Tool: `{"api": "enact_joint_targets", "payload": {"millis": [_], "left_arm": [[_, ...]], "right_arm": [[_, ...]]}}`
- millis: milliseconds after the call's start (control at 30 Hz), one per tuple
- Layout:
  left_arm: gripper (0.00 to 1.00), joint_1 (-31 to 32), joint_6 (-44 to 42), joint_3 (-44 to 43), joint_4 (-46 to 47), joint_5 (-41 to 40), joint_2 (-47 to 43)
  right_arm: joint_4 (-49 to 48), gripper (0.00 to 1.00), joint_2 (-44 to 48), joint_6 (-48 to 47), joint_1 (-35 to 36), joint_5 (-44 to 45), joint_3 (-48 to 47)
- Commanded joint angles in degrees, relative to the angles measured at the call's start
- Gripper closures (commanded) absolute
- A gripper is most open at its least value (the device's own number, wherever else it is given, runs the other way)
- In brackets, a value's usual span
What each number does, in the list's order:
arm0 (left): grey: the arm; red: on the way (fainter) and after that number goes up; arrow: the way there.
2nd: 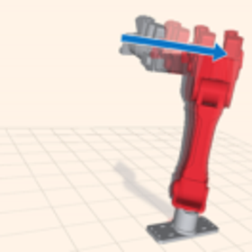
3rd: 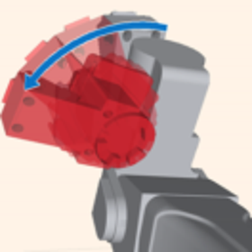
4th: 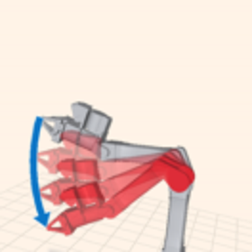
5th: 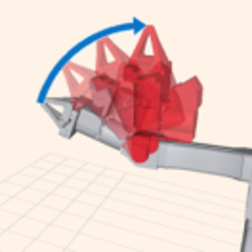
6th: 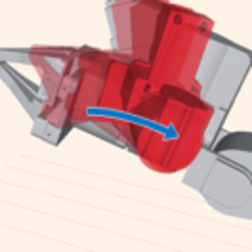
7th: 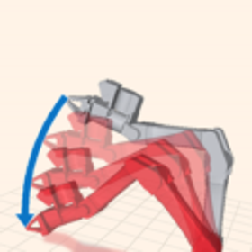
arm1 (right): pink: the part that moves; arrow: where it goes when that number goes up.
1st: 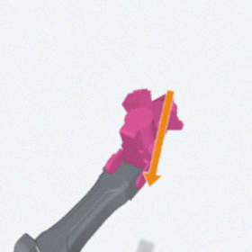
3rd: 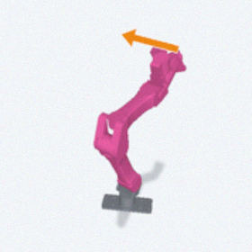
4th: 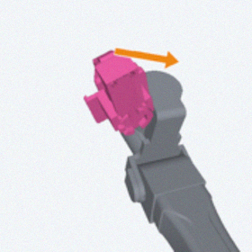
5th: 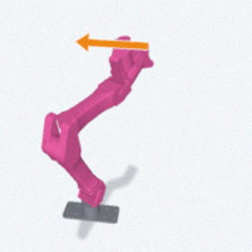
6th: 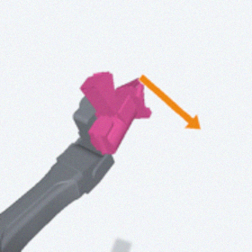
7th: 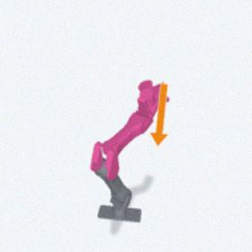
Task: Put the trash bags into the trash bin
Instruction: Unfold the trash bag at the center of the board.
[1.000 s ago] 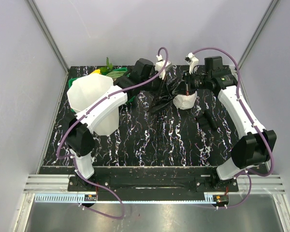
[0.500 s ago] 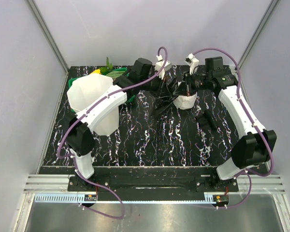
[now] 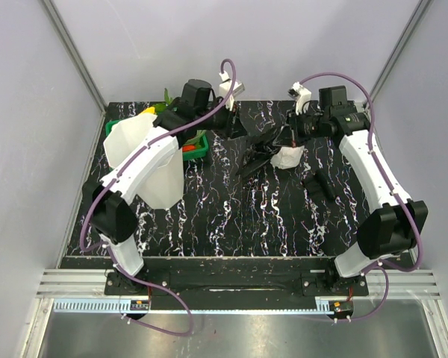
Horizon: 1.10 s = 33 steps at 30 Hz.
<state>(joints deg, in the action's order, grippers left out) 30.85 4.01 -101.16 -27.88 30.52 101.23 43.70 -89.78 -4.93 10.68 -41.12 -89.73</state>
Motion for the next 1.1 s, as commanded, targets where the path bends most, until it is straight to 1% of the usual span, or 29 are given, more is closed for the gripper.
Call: {"api": "enact_joint_targets", "payload": {"millis": [0,67,133,233,300,367,500,633,767,867,967,1067], "left_arm": [[0.62,3.59,-3.21,-2.54,-1.99,6.13,-1.57],[0.40,5.87,-5.31,-3.60,-3.32,4.03,-1.13],[0.33,7.90,-6.99,-5.00,-4.81,1.22,-0.25],[0.27,9.75,-9.10,-8.68,-6.92,-1.86,2.73],[0.24,10.37,-10.24,-10.80,-7.98,-3.36,4.58],[0.23,10.81,-11.39,-12.21,-8.77,-4.15,5.99],[0.25,12.12,-13.15,-13.53,-9.04,-7.05,7.84],[0.28,12.39,-14.03,-13.97,-8.69,-8.99,8.54],[0.38,12.39,-14.47,-14.41,-8.51,-9.25,8.81],[0.49,12.30,-14.38,-14.67,-8.42,-8.64,9.16],[0.63,12.39,-14.21,-14.85,-8.42,-7.76,9.60],[0.81,12.39,-13.94,-14.85,-8.51,-6.88,10.13]], "right_arm": [[0.68,0.99,-1.80,2.20,-0.39,0.87,-5.27],[1.03,0.98,-3.38,3.95,-0.39,0.35,-6.76],[1.73,0.99,-5.48,6.32,-0.31,-0.27,-8.69],[3.75,1.00,-7.86,7.65,-0.31,-1.32,-11.86],[4.02,1.00,-8.31,7.83,-0.31,-1.85,-12.22],[4.02,1.00,-8.31,8.00,-0.31,-2.03,-12.13],[4.11,1.00,-8.31,8.09,-0.31,-3.00,-11.61],[4.29,1.00,-8.13,8.27,-0.31,-3.87,-11.69],[4.29,1.00,-8.22,8.18,-0.39,-4.23,-11.43],[4.20,1.00,-8.13,8.18,-0.39,-4.49,-11.08],[4.28,1.00,-8.05,7.92,-0.31,-4.41,-10.81],[4.29,1.00,-7.96,7.83,-0.31,-4.40,-10.64]]}}
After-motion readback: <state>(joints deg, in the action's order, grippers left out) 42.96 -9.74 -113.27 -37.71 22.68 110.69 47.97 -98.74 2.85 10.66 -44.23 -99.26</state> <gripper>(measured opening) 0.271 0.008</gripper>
